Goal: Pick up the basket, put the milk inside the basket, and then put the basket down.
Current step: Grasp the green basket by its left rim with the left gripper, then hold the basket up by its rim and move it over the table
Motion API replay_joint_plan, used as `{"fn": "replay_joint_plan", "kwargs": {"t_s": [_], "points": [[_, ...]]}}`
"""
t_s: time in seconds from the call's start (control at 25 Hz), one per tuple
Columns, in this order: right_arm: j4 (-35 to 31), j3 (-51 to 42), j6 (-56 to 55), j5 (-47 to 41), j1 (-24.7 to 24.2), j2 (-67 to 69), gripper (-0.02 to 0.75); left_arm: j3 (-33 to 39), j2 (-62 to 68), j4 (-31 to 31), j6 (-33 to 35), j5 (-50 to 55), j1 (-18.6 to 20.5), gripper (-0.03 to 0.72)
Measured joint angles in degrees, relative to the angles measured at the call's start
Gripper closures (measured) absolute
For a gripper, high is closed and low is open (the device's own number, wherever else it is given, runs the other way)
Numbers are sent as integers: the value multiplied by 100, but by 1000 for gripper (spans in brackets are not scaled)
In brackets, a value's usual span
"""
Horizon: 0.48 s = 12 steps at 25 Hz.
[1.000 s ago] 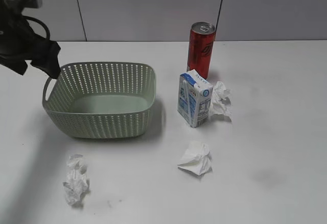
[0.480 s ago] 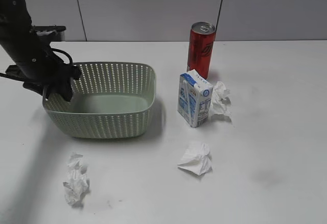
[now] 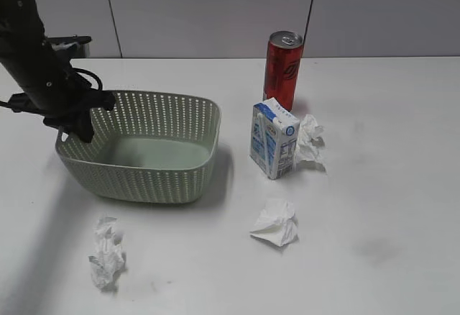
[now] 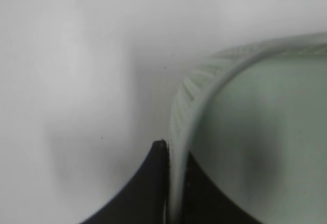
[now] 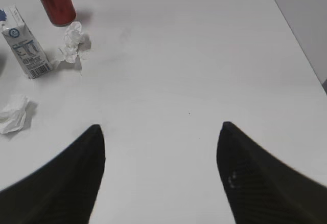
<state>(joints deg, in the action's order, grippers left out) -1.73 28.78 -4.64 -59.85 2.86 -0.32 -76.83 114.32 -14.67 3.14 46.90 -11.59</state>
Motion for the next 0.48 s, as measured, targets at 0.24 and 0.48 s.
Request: {"fn": "replay_joint_plan", "kwargs": {"t_s": [0.24, 0.48], "points": [[0, 0, 0, 0, 0, 0, 220, 0, -254, 21, -362, 283, 0, 703], [0, 0, 0, 0, 0, 0, 220, 0, -784, 67, -510, 374, 0, 703]]}}
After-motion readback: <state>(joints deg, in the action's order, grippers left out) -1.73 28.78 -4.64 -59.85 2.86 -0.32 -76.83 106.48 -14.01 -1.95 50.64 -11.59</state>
